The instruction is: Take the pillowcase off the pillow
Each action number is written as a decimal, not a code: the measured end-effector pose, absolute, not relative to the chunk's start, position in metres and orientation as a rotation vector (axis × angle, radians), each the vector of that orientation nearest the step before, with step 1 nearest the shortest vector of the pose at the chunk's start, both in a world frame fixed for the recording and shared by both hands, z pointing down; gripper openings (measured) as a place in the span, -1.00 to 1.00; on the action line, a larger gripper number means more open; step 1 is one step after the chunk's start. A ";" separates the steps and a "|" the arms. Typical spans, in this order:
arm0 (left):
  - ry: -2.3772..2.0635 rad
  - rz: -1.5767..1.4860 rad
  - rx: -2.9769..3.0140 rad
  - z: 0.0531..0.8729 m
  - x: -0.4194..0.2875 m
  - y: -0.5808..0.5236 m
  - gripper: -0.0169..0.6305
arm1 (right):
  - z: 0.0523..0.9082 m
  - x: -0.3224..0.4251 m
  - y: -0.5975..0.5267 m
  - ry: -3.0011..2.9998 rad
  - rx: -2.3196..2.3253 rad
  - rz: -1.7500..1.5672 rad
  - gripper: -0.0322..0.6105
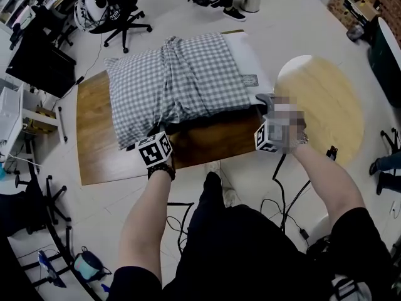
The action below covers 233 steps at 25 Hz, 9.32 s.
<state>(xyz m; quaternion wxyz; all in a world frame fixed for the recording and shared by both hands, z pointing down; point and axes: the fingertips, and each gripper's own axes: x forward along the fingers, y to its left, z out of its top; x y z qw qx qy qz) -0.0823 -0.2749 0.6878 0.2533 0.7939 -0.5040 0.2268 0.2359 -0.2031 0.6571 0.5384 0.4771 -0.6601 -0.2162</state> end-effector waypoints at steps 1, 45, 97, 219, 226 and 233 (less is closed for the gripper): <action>-1.380 0.605 2.147 0.686 -0.090 -0.275 -0.93 | 0.655 0.238 -0.202 -1.568 1.139 -0.515 -0.78; -1.303 0.460 2.250 0.600 -0.142 -0.176 -0.84 | 0.623 0.212 -0.083 -1.765 1.134 -0.410 -0.39; -0.392 1.232 2.281 0.544 0.059 -0.470 -0.03 | 0.572 0.225 -0.432 -1.944 0.737 0.359 -0.19; -1.120 0.583 2.302 0.645 -0.031 -0.209 -0.11 | 0.657 0.145 -0.172 -1.845 0.947 -0.312 0.11; -1.197 0.581 2.242 0.673 -0.031 -0.230 0.00 | 0.673 0.149 -0.192 -1.801 0.979 -0.341 0.14; -1.205 0.589 2.189 0.694 -0.034 -0.251 -0.05 | 0.684 0.154 -0.211 -1.713 0.972 -0.385 0.13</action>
